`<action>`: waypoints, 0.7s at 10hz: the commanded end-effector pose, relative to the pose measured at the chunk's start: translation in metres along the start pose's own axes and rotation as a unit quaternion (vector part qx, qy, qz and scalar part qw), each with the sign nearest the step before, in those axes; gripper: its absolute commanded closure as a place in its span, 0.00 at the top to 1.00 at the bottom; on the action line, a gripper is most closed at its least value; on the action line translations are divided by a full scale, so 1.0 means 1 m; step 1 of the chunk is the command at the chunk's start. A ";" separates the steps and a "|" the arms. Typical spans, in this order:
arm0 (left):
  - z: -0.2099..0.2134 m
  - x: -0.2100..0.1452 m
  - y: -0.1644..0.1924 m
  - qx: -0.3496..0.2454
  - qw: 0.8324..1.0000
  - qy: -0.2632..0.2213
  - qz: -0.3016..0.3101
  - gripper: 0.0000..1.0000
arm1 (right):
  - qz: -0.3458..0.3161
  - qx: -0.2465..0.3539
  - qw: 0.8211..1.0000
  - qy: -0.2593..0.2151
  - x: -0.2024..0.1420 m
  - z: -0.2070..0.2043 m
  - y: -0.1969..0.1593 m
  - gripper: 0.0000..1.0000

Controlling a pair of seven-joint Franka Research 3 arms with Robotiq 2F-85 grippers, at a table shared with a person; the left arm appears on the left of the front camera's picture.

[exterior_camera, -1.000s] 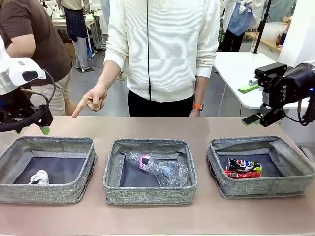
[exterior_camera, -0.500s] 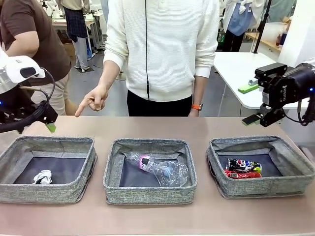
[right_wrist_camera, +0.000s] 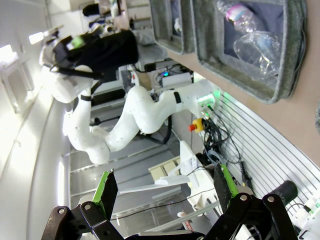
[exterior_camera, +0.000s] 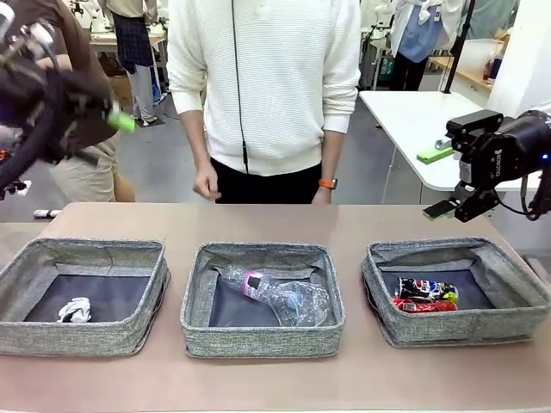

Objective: Sort the waste into the appropriate baskets.
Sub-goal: Place the picked waste into the Fabric basket indicated by the person.

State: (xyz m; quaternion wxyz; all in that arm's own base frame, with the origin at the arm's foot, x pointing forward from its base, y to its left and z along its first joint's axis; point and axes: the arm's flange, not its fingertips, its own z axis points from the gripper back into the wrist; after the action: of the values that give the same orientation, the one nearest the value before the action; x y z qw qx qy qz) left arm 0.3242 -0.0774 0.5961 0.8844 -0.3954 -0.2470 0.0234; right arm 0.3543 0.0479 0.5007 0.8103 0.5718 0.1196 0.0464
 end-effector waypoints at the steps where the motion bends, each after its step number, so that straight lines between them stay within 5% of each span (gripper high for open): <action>1: -0.013 0.004 0.020 -0.082 0.996 0.018 0.016 1.00 | -0.007 0.007 1.000 -0.001 0.000 0.001 0.007 1.00; 2: -0.017 0.010 0.034 -0.018 0.993 0.104 0.053 1.00 | -0.007 0.007 1.000 -0.001 0.000 0.001 0.007 1.00; 5: -0.036 0.003 0.065 0.067 0.974 0.214 0.043 1.00 | -0.007 0.007 1.000 -0.001 0.000 0.001 0.007 1.00; 6: -0.028 -0.003 0.058 -0.021 0.990 0.117 0.080 1.00 | -0.007 0.007 1.000 -0.001 0.000 0.001 0.007 1.00; 7: -0.028 -0.003 0.058 -0.021 0.990 0.117 0.080 1.00 | -0.007 0.007 1.000 -0.001 0.000 0.001 0.007 1.00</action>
State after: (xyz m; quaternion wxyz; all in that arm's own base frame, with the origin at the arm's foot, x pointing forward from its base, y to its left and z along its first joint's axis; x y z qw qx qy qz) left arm 0.3499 -0.0529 0.5228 0.9100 -0.4061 -0.0706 0.0443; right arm 0.3544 0.0478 0.5007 0.8104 0.5717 0.1195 0.0464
